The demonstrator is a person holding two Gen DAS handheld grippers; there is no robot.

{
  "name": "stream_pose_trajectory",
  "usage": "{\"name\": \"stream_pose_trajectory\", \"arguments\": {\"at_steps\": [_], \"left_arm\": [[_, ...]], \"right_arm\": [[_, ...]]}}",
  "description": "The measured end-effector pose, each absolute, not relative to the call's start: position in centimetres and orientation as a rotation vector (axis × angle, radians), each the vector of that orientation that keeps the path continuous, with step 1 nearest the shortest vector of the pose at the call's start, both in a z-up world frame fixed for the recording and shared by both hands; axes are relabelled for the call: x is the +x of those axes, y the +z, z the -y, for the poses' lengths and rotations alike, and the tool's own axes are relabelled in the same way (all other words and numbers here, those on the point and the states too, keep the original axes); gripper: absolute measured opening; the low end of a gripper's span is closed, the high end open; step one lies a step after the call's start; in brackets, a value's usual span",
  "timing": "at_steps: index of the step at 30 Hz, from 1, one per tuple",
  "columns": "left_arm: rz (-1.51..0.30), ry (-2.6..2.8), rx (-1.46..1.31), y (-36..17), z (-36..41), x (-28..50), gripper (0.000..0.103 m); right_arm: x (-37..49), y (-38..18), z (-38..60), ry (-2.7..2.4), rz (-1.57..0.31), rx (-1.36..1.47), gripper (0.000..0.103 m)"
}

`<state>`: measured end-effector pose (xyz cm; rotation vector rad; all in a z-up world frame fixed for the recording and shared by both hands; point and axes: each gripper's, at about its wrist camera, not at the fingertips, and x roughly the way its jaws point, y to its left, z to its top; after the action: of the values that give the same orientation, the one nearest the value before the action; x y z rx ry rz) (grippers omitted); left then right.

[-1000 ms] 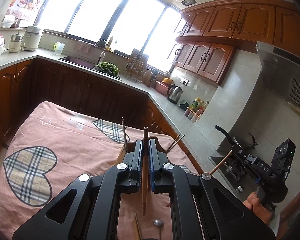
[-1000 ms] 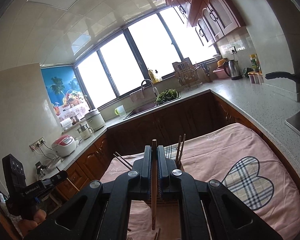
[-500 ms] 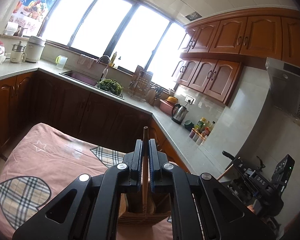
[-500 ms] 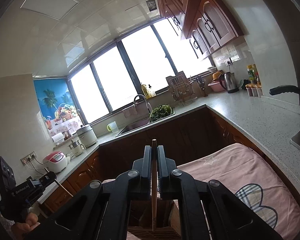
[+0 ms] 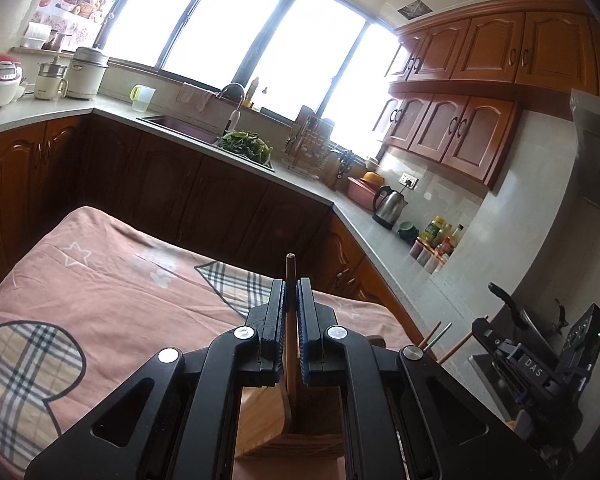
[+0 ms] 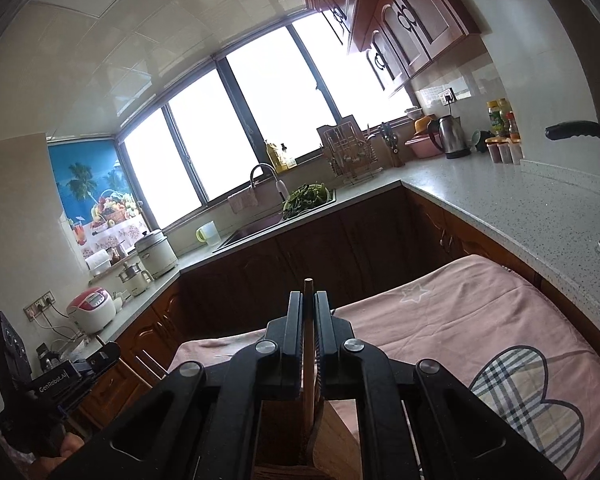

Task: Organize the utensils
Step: 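Lift both chopsticks and lower them into the wooden utensil holder, then open both tools to release the chopsticks inside the holder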

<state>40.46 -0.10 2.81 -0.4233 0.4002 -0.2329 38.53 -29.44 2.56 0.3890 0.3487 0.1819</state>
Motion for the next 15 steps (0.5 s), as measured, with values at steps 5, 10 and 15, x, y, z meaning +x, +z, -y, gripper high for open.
{"name": "stream_pose_trajectory", "arguments": {"at_steps": [5,10,15], "left_arm": [[-0.441,-0.241,-0.404,1.3,1.1,41.2,0.005],[-0.464,-0.246,-0.389,0.8,1.7,41.7,0.005],[-0.478,-0.258,-0.392,0.9,1.6,41.9,0.005]], "right_arm": [[39.4,0.3,29.3,0.187,-0.399,0.413,0.005],[39.8,-0.3,29.0,0.197,-0.418,0.409,0.005],[39.7,-0.1,29.1,0.202,-0.432,0.411,0.005]]}}
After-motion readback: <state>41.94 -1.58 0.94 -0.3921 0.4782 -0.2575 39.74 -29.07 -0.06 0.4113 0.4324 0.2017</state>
